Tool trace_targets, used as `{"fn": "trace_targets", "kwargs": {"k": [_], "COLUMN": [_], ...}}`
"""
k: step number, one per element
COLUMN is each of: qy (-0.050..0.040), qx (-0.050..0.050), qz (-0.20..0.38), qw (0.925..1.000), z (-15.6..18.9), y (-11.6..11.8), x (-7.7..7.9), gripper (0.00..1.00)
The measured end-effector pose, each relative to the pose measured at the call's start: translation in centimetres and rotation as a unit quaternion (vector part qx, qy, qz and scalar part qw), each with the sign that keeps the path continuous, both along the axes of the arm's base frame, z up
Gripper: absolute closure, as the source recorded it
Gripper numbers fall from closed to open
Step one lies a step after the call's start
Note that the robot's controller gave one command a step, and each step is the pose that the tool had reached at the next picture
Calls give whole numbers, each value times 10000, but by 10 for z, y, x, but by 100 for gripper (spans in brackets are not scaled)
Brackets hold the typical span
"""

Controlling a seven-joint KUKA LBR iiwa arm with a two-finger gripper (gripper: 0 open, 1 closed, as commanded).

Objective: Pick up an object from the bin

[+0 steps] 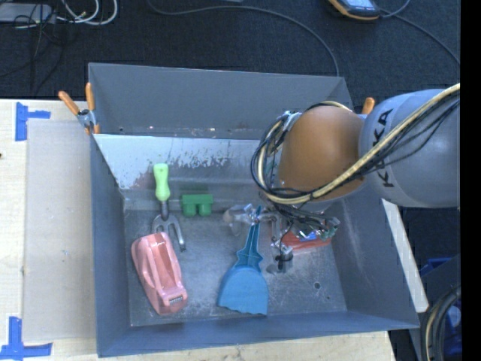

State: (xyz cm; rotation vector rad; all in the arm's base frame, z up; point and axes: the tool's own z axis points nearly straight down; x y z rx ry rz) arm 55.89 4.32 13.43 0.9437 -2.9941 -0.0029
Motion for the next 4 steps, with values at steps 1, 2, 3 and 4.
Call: {"fn": "trace_targets", "kwargs": {"k": [1,2,3,4], "qy": [1,10,10,11], "qx": [6,15,15,17], "qz": [1421,1929,1927,1923], "qw": [9899,9812,9812,9813], "z": [-40,-65,-65,-65], "y": [3,7,6,7], "x": [0,2,2,2], "gripper": [0,100,100,100]}}
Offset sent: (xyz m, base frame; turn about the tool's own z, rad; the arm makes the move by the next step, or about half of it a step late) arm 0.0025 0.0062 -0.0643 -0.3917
